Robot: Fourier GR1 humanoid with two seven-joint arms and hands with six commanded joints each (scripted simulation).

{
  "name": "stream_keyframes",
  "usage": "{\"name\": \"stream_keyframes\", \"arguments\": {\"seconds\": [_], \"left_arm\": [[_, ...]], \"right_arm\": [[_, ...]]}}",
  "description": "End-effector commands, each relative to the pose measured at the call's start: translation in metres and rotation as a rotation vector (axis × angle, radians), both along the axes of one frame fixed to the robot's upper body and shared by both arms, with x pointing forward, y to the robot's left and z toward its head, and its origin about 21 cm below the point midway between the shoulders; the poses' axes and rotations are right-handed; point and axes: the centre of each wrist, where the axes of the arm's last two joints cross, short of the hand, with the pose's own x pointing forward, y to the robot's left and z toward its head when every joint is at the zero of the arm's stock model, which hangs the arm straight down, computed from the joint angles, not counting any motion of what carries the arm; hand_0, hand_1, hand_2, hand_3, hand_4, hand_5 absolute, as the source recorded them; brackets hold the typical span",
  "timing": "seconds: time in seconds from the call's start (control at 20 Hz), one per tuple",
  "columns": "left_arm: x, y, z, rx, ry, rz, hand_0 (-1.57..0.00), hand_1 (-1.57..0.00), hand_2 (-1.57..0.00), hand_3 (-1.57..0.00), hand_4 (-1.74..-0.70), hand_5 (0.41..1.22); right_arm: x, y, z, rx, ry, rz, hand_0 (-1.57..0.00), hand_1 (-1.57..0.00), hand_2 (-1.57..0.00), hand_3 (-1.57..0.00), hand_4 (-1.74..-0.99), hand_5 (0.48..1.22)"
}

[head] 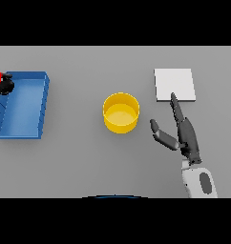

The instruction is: Pick up the red beaker and tilt it to pour out 1 green nut into yellow bowl. Pick up the yellow bowl and place it on the metallic measuring scale.

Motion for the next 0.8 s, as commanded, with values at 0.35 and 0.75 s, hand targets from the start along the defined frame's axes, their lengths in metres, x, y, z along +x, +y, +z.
{"name": "stream_keyframes", "arguments": {"seconds": [0.35,0.75], "left_arm": [[-0.024,0.017,0.009,0.028,0.095,-0.290,-0.51,-0.45,-0.43,-0.36,-0.78,0.656],[-0.012,0.006,-0.004,0.105,0.051,-0.270,-0.09,-0.07,-0.07,-0.06,-0.70,0.653]], "right_arm": [[-0.005,0.001,-0.001,-0.004,-0.019,0.006,0.00,0.00,0.00,0.00,-1.147,0.680],[-0.002,0.003,0.003,-0.034,0.009,-0.009,0.00,0.00,0.00,0.00,-1.178,0.679]]}}
